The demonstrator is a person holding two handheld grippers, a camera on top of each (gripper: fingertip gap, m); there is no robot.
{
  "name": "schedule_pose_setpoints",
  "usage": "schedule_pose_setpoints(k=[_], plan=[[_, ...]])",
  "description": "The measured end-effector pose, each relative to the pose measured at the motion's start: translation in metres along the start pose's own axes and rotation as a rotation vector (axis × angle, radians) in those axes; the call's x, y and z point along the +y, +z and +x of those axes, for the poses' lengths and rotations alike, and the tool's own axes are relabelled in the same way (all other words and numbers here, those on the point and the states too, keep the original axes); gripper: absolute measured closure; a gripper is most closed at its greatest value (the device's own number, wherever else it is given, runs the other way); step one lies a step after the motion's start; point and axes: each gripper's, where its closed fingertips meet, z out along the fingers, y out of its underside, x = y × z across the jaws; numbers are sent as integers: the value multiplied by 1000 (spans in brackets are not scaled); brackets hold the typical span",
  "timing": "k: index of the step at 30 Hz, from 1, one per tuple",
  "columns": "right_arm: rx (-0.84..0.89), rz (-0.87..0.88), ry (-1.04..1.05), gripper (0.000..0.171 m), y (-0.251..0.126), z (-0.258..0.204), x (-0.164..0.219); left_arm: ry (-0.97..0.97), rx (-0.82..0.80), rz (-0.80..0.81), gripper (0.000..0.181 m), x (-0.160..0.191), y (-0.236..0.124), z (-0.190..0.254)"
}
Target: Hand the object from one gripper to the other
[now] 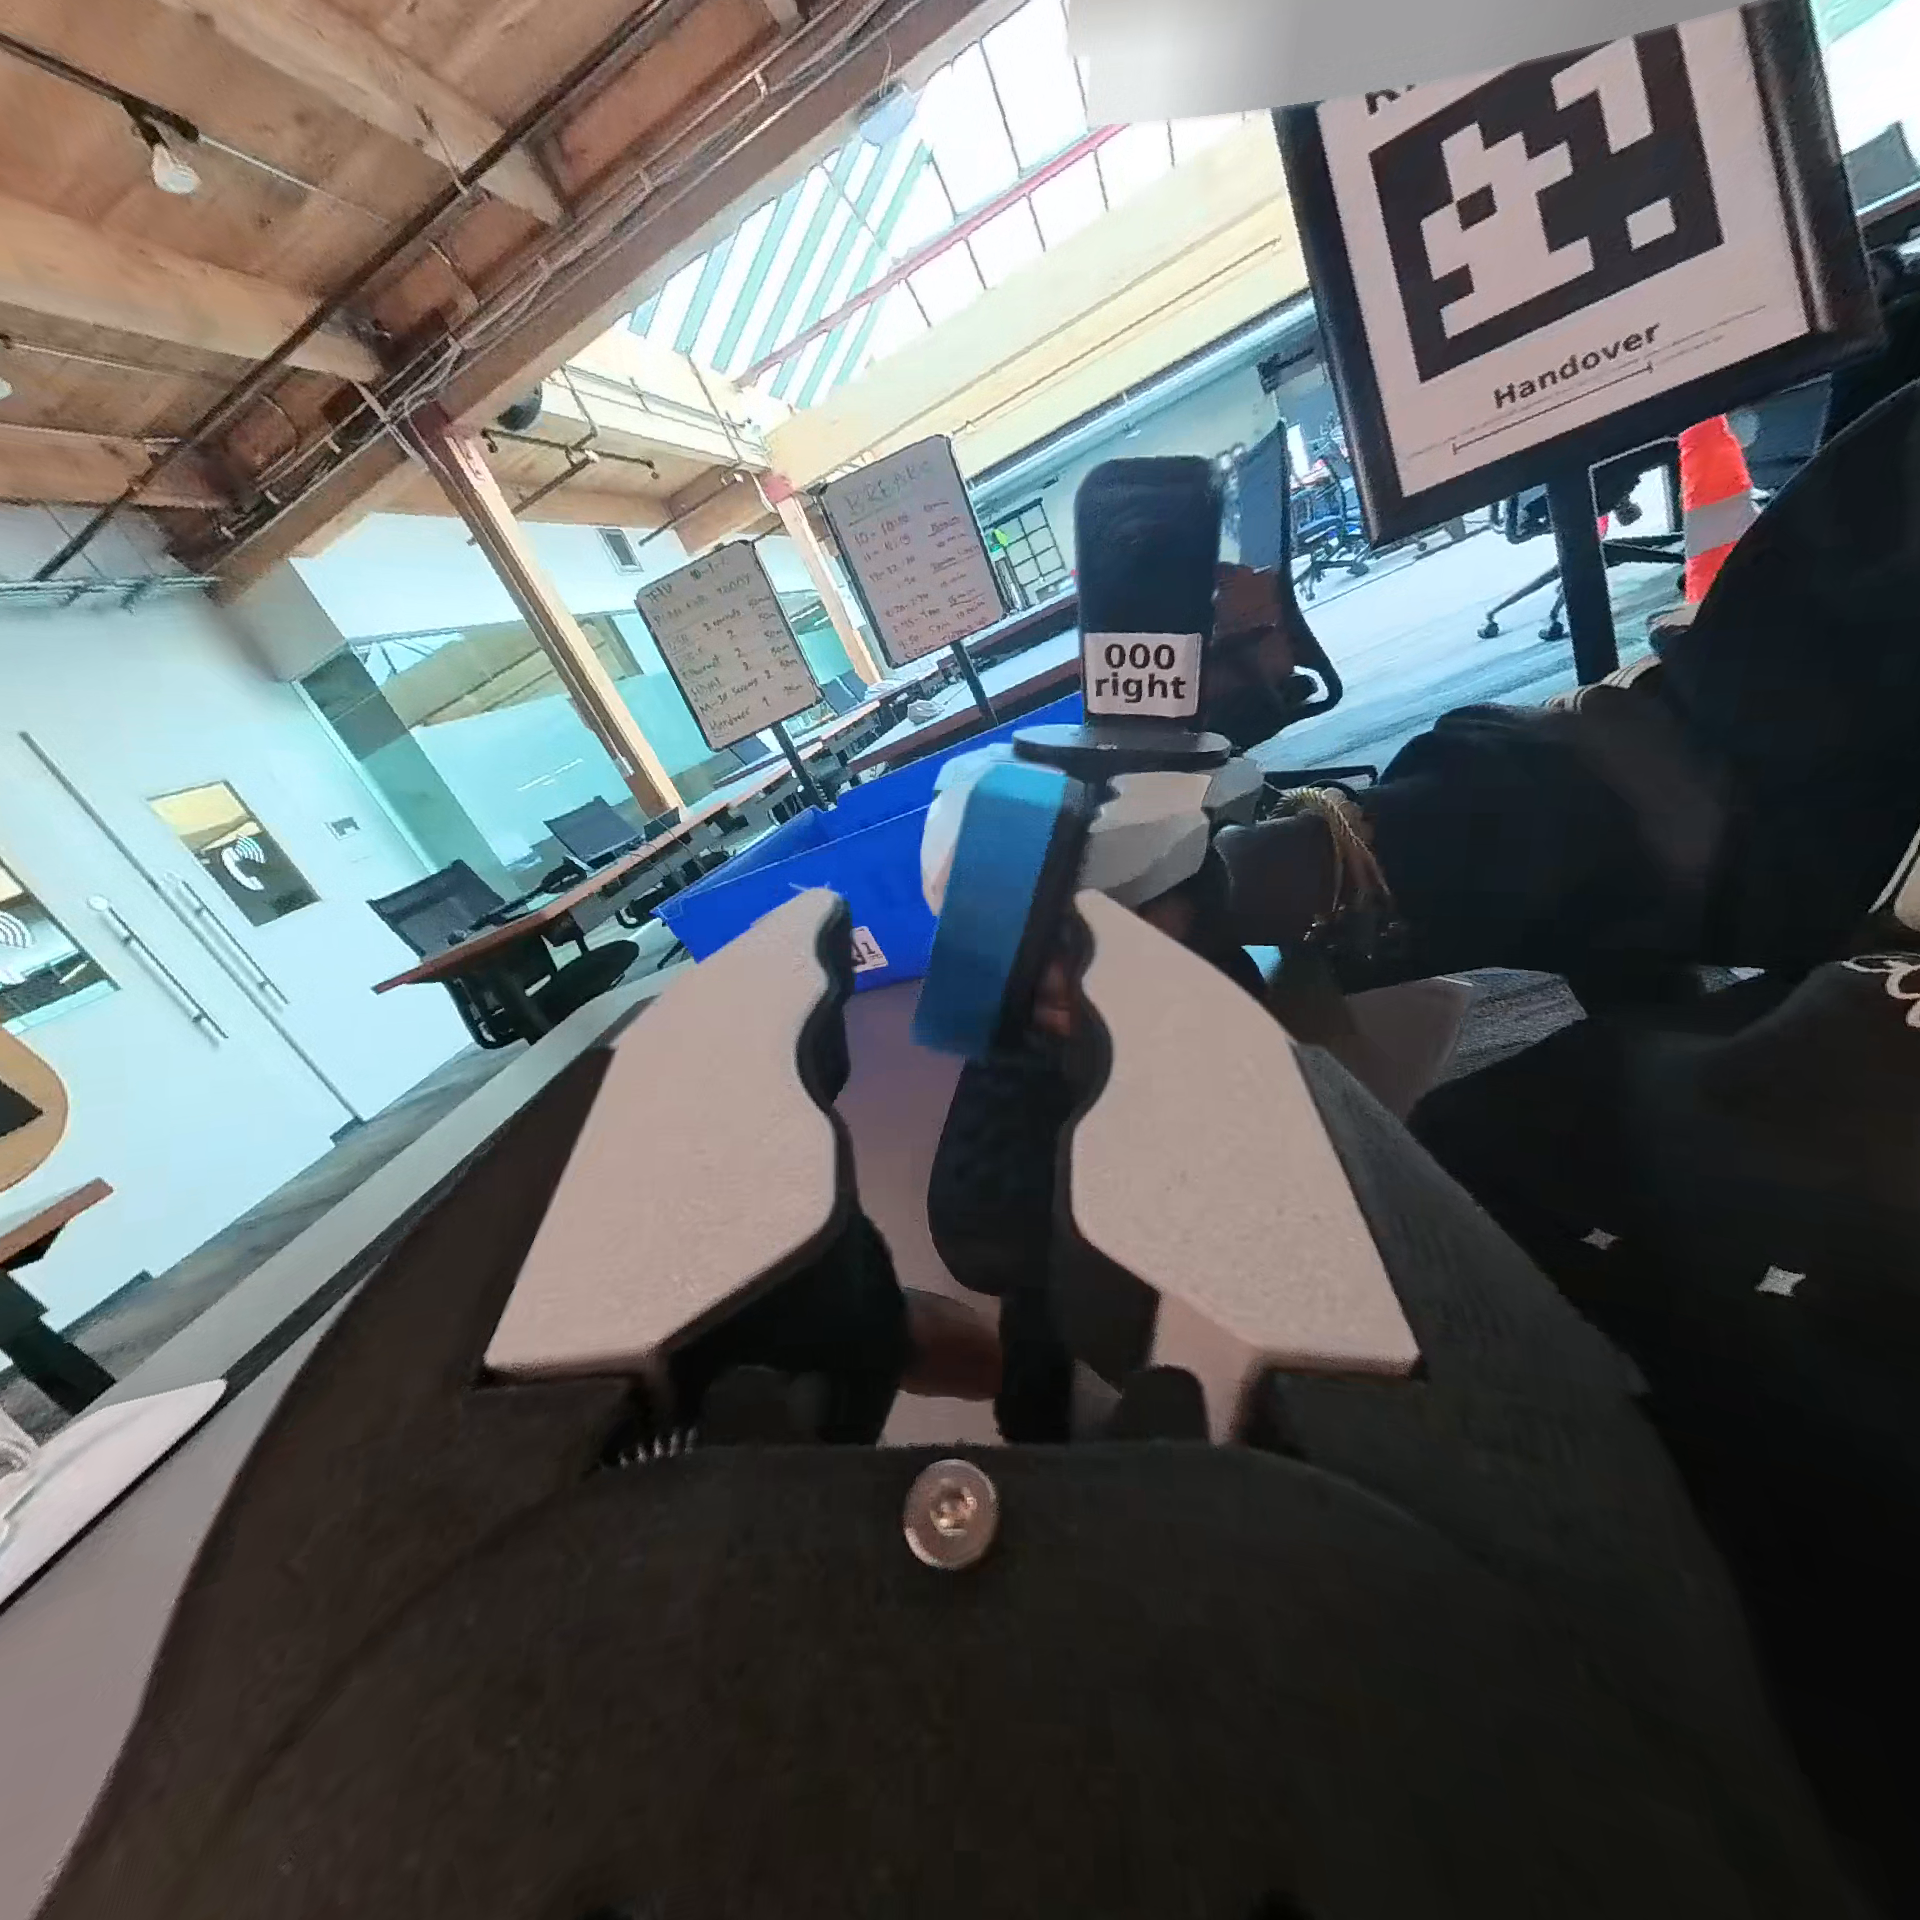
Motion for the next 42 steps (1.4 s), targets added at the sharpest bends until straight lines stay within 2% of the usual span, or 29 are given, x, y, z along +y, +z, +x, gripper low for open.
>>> schedule_pose_setpoints(k=[2, 5, 7, 8, 10, 13, 16, 22, 25, 27, 29, 32, 34, 38, 42], plan=[[6, -6, 3, 148, 0, 1, 1, -26, 39, -19, 157, 2, 1, 5], [15, 12, 5, 148, -1, 3, -1, -161, 81, -89, 160, 10, 0, 5], [42, 29, -42, 147, -1, 3, -3, -327, 110, -89, 160, 11, -2, 2], [72, 54, -100, 139, -1, 4, -6, -423, 118, -85, 160, 11, -4, -1], [159, 100, -249, 111, -1, 5, -11, -595, 145, -100, 161, 16, -8, -5], [163, -16, -418, 98, 8, -2, 3, -826, 224, -124, 160, 22, -9, -1], [152, -64, -538, 100, 11, -9, 10, -964, 300, -126, 161, 21, -10, 5], [126, -101, -612, 113, 13, -15, 16, -1006, 332, -207, 160, 29, -8, 14], [114, -115, -540, 114, 13, -13, 16, -912, 301, -163, 156, 24, -6, 11], [98, -94, -419, 114, 10, -10, 13, -681, 244, -110, 137, 17, -4, 9], [55, -48, -256, 114, 7, -8, 8, -369, 155, -81, 122, 14, -1, 8], [25, 25, -83, 113, 0, -2, -2, -28, 51, -89, 112, 15, 5, 8], [-3, 42, -20, 113, -1, -2, -5, 51, 19, -111, 111, 19, 7, 7], [-46, 10, -7, 114, 2, -8, 0, 83, 31, -83, 112, 14, 8, 11], [-64, 1, -8, 114, 3, -11, 1, 102, 69, -131, 128, 23, 10, 18]])
